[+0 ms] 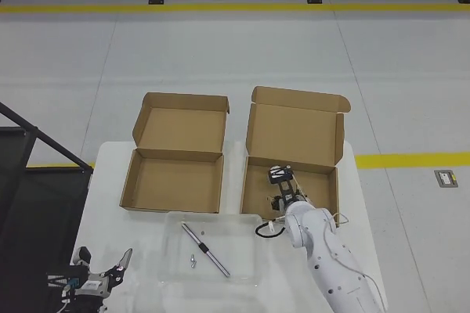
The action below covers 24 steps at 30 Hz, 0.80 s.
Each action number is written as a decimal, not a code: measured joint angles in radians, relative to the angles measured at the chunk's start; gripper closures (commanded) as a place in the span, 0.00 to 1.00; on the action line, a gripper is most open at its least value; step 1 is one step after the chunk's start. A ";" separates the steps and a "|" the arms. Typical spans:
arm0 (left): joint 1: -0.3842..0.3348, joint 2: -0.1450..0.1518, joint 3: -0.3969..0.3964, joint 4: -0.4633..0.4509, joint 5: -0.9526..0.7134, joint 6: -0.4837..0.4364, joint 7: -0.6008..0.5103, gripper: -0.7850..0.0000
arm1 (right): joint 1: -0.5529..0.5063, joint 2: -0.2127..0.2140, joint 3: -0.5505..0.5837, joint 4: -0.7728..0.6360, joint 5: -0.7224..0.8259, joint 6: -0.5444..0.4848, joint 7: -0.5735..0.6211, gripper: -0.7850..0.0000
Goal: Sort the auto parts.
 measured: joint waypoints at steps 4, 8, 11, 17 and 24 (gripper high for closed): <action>0.024 0.000 -0.018 -0.039 0.046 -0.020 0.055 0.00 | -0.098 0.009 0.016 -0.173 0.003 -0.034 -0.104 0.00; 0.048 0.008 -0.072 -0.101 0.150 -0.091 0.104 0.00 | -0.216 0.019 0.038 -0.353 0.047 -0.115 -0.260 0.00; 0.058 0.017 -0.118 -0.152 0.275 -0.134 0.116 0.00 | -0.295 0.030 0.060 -0.455 0.104 -0.240 -0.387 0.00; 0.020 0.039 -0.172 -0.258 0.579 -0.243 0.081 0.00 | -0.423 0.057 0.099 -0.587 0.154 -0.525 -0.576 0.00; -0.051 0.066 -0.168 -0.360 0.866 -0.441 0.060 0.00 | -0.532 0.094 0.153 -0.669 0.229 -0.888 -0.585 0.00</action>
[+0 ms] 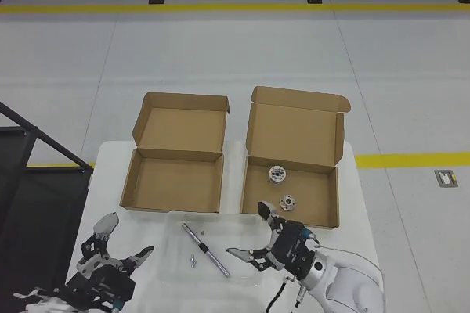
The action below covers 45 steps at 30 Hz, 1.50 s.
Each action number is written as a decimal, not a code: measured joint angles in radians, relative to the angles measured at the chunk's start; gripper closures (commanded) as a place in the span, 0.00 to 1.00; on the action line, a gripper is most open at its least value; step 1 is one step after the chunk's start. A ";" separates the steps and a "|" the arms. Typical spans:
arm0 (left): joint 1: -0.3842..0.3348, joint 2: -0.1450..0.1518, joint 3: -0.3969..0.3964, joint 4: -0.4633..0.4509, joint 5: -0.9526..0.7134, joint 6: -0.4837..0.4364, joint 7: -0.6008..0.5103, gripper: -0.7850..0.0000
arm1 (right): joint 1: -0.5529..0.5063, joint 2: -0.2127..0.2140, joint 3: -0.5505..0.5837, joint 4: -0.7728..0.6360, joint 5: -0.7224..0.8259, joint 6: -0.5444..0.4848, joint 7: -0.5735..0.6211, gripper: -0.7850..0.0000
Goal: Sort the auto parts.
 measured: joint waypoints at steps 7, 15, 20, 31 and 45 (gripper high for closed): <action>-0.026 0.007 -0.002 -0.055 0.031 -0.091 -0.022 0.00 | -0.023 0.008 0.013 -0.015 0.015 -0.082 0.010 0.00; -0.025 0.007 -0.002 -0.055 0.031 -0.090 -0.022 0.00 | -0.023 0.008 0.013 -0.015 0.015 -0.082 0.010 0.00; -0.029 0.011 0.003 -0.060 0.053 -0.100 -0.015 0.00 | -0.005 0.011 -0.016 -0.002 -0.027 -0.101 -0.021 0.00; -0.180 0.099 0.032 -0.063 0.563 -0.377 0.307 0.00 | 0.077 0.032 -0.105 0.008 -0.143 -0.281 -0.122 0.00; -0.335 0.227 0.222 0.021 0.883 -0.414 0.640 0.00 | 0.003 0.056 -0.062 -0.073 -0.244 -0.244 -0.199 0.00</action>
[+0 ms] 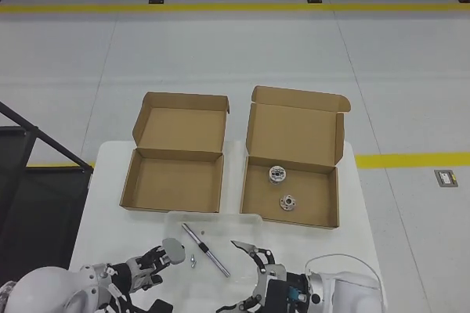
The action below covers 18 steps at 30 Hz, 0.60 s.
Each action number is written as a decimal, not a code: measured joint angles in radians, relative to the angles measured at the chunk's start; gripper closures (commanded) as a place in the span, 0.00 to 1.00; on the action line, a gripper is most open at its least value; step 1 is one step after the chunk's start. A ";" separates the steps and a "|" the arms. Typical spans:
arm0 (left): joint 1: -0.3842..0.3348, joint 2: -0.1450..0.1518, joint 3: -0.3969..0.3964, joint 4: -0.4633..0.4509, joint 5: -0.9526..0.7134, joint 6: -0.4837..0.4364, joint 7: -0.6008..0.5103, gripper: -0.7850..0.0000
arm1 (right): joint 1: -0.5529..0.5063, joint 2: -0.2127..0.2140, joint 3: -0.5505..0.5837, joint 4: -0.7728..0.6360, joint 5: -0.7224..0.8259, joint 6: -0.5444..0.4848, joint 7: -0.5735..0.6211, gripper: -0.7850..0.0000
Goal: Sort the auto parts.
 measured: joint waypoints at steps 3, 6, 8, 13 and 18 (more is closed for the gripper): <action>0.000 0.000 0.000 0.000 0.000 0.000 0.000 0.00 | 0.000 0.000 0.000 0.000 0.000 0.000 0.000 0.00; 0.000 0.000 0.000 0.000 0.000 0.000 0.000 0.00 | 0.000 0.000 0.000 0.000 0.000 0.000 0.000 0.00; 0.001 0.000 0.004 0.000 -0.002 0.006 -0.007 0.00 | 0.000 0.000 0.000 0.000 0.000 0.000 0.000 0.00; -0.048 0.019 0.078 0.027 0.056 0.008 0.009 0.00 | 0.000 0.000 0.000 0.000 0.000 0.000 0.000 0.00; -0.134 0.063 0.193 0.076 0.077 0.010 0.010 0.00 | 0.000 0.000 0.000 0.000 0.000 0.000 0.000 0.00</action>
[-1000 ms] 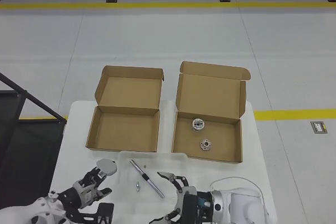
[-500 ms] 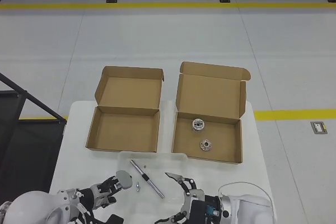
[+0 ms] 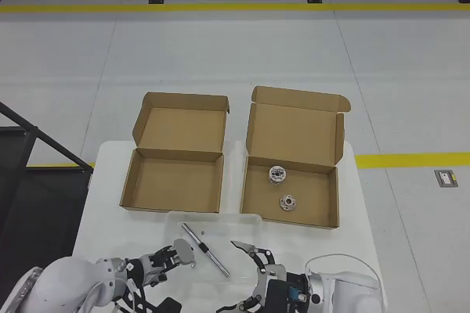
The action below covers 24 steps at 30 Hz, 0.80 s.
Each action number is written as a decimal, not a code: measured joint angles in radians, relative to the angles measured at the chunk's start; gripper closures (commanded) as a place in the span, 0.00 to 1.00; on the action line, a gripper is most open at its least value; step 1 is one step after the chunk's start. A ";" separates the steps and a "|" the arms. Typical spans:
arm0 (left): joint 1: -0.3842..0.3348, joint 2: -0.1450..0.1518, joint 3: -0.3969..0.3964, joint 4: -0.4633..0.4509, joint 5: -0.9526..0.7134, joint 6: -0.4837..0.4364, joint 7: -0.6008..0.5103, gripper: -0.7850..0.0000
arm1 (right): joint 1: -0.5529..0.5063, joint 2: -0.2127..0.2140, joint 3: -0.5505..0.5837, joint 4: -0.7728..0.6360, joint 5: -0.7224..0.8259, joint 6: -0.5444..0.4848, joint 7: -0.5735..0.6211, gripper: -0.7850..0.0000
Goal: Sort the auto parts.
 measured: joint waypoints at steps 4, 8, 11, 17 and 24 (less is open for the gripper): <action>-0.072 0.041 0.088 0.039 -0.034 -0.012 -0.012 0.24 | 0.000 0.000 0.000 0.000 0.000 0.000 0.000 0.00; -0.170 0.079 0.194 0.082 -0.092 -0.050 -0.050 0.10 | 0.000 0.000 0.000 0.000 0.000 0.000 0.000 0.00; -0.253 0.098 0.283 0.124 -0.136 -0.098 -0.097 0.10 | 0.000 0.000 0.000 0.000 0.000 0.000 0.000 0.00; -0.451 0.109 0.506 0.224 -0.236 -0.178 -0.178 0.14 | 0.000 0.000 0.000 0.000 0.000 0.000 0.000 0.00; -0.675 0.079 0.753 0.390 -0.304 -0.176 -0.176 0.07 | 0.000 0.000 0.000 0.000 0.000 0.000 0.000 0.00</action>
